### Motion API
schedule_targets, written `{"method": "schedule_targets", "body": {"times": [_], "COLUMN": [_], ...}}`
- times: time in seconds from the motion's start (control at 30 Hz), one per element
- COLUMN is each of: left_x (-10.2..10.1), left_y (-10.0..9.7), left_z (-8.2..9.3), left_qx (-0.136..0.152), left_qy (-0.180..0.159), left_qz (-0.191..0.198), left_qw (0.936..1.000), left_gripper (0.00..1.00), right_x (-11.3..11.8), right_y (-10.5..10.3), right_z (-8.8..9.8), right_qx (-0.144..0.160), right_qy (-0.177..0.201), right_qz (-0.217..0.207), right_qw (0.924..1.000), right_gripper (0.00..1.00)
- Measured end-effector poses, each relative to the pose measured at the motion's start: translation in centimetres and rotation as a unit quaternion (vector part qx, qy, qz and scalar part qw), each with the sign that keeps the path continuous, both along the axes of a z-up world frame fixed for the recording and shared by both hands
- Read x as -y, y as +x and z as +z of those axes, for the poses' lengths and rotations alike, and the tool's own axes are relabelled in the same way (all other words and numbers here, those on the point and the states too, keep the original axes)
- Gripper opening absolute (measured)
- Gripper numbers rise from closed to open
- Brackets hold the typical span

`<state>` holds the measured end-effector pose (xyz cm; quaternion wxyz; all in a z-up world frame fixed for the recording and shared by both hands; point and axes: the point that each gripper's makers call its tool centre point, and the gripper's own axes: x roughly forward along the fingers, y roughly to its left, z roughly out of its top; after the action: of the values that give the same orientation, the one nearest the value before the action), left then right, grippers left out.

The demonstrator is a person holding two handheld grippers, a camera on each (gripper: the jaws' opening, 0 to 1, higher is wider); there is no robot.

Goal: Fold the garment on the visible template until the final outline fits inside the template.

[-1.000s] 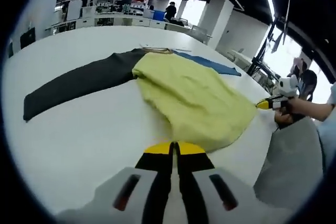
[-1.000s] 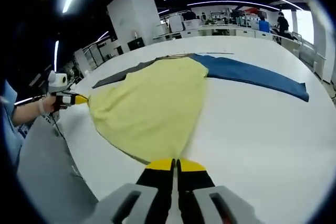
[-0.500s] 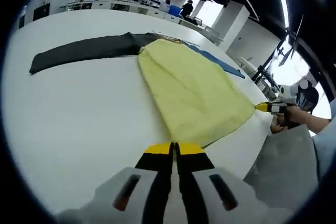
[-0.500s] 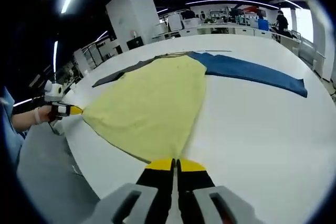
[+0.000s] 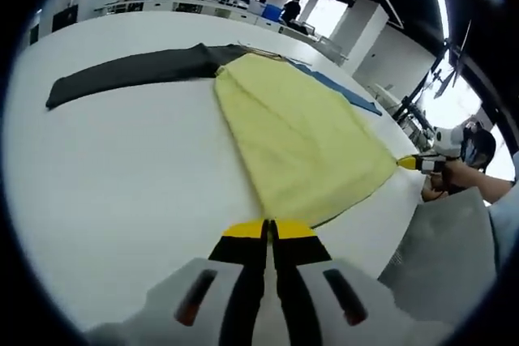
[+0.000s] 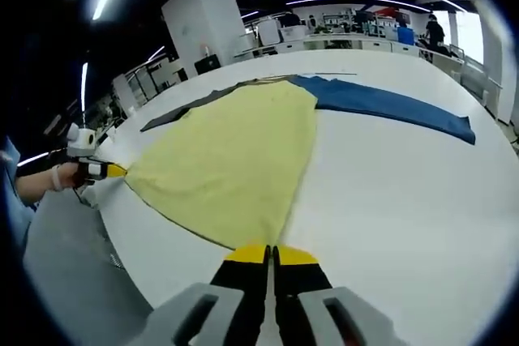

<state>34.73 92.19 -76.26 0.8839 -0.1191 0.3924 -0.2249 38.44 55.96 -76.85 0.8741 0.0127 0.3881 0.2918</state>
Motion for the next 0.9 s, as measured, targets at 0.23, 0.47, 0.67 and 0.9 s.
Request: {"method": "schedule_targets", "body": {"times": [0.23, 0.47, 0.67, 0.9], "left_x": [0.0, 0.1, 0.0, 0.4], "left_y": [-0.1, 0.0, 0.6, 1.3], "left_z": [-0.4, -0.3, 2.1, 4.0], "left_qx": [0.002, 0.013, 0.075, 0.127], "left_qy": [0.014, 0.032, 0.04, 0.061], "left_qz": [-0.008, -0.026, -0.047, -0.099], "left_qw": [0.9999, 0.9991, 0.9953, 0.985], "left_gripper": [0.0, 0.0, 0.14, 0.36], "right_x": [0.1, 0.1, 0.2, 1.5], "right_y": [0.0, 0.0, 0.5, 1.8], "right_z": [-0.2, -0.2, 1.1, 2.5], "right_qx": [-0.001, 0.003, 0.035, 0.056], "right_qy": [0.001, 0.001, 0.017, 0.035], "right_qz": [-0.001, 0.0, 0.0, -0.014], "right_qw": [1.0, 1.0, 0.9992, 0.9977], "right_gripper": [0.0, 0.0, 0.09, 0.31]}}
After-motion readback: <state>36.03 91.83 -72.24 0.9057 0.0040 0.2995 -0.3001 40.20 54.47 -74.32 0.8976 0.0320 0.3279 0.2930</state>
